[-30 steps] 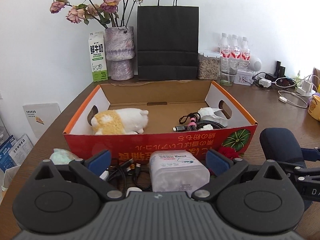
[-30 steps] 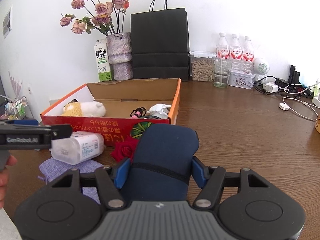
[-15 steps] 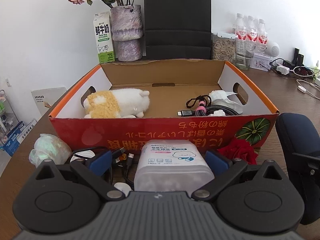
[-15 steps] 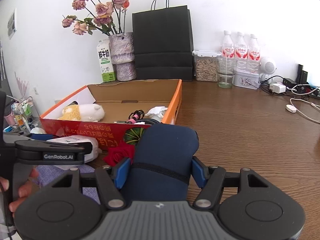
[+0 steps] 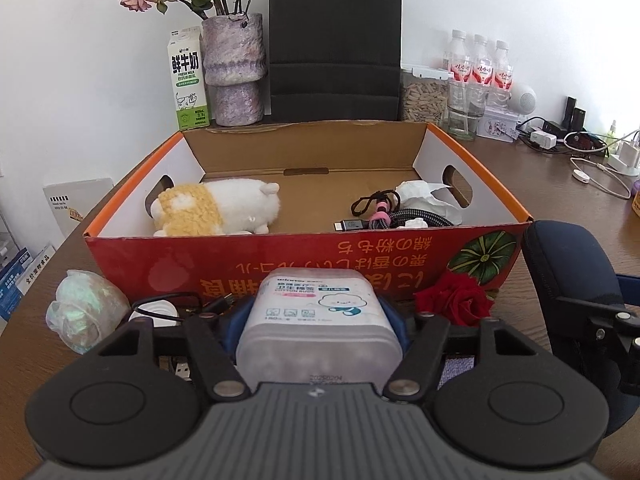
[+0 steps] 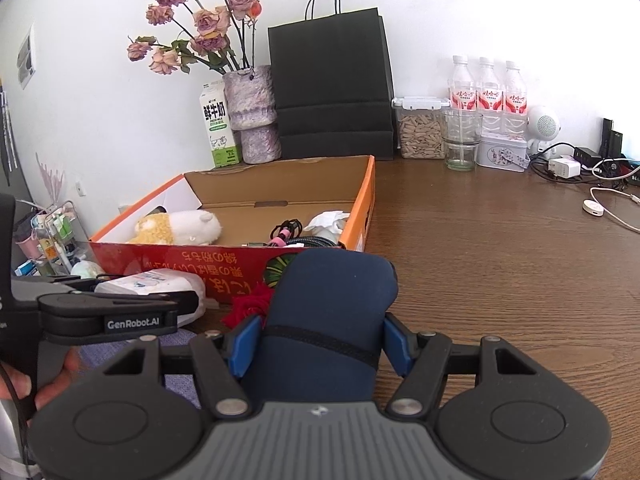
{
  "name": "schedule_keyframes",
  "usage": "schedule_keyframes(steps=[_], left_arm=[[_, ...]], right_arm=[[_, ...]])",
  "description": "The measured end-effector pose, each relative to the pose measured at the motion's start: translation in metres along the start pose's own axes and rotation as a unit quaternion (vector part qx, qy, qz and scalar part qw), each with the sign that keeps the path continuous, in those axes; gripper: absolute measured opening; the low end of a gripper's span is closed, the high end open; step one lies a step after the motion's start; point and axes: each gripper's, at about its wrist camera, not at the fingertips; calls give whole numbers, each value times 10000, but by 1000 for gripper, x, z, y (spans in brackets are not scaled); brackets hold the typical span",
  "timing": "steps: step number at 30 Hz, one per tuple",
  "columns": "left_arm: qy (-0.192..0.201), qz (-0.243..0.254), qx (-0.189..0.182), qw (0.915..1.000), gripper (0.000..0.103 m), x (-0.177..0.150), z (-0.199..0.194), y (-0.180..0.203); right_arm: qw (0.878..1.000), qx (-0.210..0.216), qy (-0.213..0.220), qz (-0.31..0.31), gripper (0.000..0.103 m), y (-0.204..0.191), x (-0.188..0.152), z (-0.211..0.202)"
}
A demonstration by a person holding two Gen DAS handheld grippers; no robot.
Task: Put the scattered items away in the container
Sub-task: 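Lower the wipes container and cushion into the box and open both tools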
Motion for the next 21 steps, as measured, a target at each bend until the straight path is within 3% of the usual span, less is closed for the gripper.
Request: schedule_keyframes(steps=[10,21], left_arm=[[670,-69,-250,9974,67,16,-38,-13],[1565,-406,-253,9865,67,68,-42,-41]], right_arm=[[9992,169,336,115,63,-16,19,-10],[9949,310,871,409,63,-46,78,15]])
Point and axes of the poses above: each gripper's, at about its wrist camera, not at the fingertips, and z roughly the way its jaws point, y to its right, x to its top, and after that the axes turned 1 degree about -x, right-handed
